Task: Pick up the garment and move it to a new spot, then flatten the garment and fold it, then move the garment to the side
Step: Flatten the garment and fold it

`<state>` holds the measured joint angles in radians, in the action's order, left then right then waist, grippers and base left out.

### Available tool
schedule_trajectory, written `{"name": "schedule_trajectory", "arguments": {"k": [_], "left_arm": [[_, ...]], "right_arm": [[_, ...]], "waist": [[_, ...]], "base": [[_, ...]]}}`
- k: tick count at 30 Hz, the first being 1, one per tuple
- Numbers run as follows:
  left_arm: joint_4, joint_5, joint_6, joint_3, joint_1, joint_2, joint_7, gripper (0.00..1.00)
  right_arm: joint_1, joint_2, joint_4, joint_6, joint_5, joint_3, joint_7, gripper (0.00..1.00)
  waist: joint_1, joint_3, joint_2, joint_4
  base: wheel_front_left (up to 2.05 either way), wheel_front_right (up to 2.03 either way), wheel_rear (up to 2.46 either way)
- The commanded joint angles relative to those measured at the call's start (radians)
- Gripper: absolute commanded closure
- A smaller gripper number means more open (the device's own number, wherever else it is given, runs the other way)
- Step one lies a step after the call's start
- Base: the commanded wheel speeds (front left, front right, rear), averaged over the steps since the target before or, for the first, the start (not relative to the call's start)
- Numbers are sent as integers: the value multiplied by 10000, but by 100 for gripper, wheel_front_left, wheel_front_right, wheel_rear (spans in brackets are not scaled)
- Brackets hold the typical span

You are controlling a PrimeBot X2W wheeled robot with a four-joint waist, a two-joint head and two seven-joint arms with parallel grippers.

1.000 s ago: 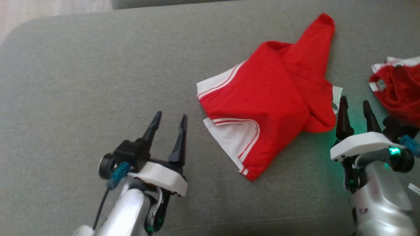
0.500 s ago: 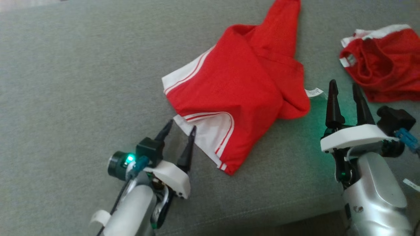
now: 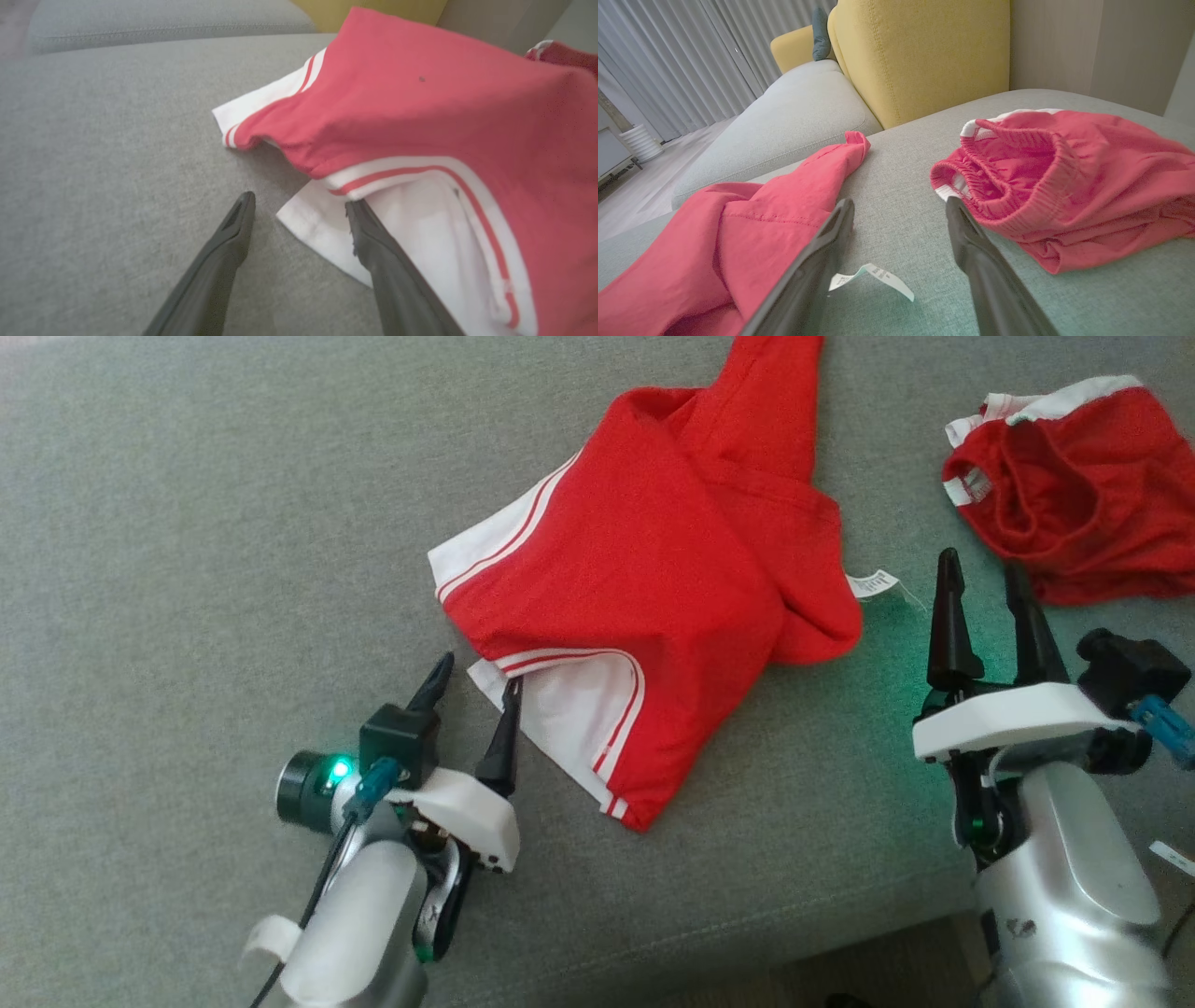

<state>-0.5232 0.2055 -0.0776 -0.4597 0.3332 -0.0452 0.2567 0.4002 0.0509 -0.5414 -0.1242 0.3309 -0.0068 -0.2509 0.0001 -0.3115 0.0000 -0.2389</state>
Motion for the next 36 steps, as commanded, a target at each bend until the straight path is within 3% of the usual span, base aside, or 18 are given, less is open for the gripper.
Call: {"name": "schedule_trajectory", "arguments": {"k": [1,8,16,29,30,31,32,33,36], "left_arm": [[444,62,74,330,222,-51,51,0],[1288,315,480,-131,112,-51,51,0],[1092,1049,1104,-511,220,-51,51,0],[961,2072,1377,-334,638,-51,51,0],[873,2082,1327,-325,676,-51,51,17],[759,2053,1277,-332,734,-51,51,52],[672,2065,1237,-319,796,-51,51,73],[587,2034,1179,-306,871,-51,51,100],[451,1909,1028,-215,1091,-51,51,100]], "right_arm": [[230,-6,348,-65,47,224,-108,0],[240,-7,265,-65,63,337,-108,0],[349,-7,244,-65,131,540,-108,0],[388,-7,386,-65,141,813,-109,0],[381,-7,417,-65,131,845,-109,0],[370,-7,440,-65,126,877,-109,0],[362,-7,476,-65,99,930,-109,0],[355,-7,512,-65,30,992,-109,0],[323,-7,569,-65,-3,1086,-109,0]], "waist": [[-1,1,0,18],[-1,-9,0,119],[-1,-67,0,77],[-1,-193,0,-31],[-1,-187,0,-38],[-1,-180,0,-46],[-1,-171,0,-57],[-1,-163,0,-66],[-1,-132,0,-91]], "base": [[0,0,0],[0,0,0],[0,0,0],[0,0,0],[0,0,0],[0,0,0],[0,0,0],[0,0,0],[0,0,0]]}}
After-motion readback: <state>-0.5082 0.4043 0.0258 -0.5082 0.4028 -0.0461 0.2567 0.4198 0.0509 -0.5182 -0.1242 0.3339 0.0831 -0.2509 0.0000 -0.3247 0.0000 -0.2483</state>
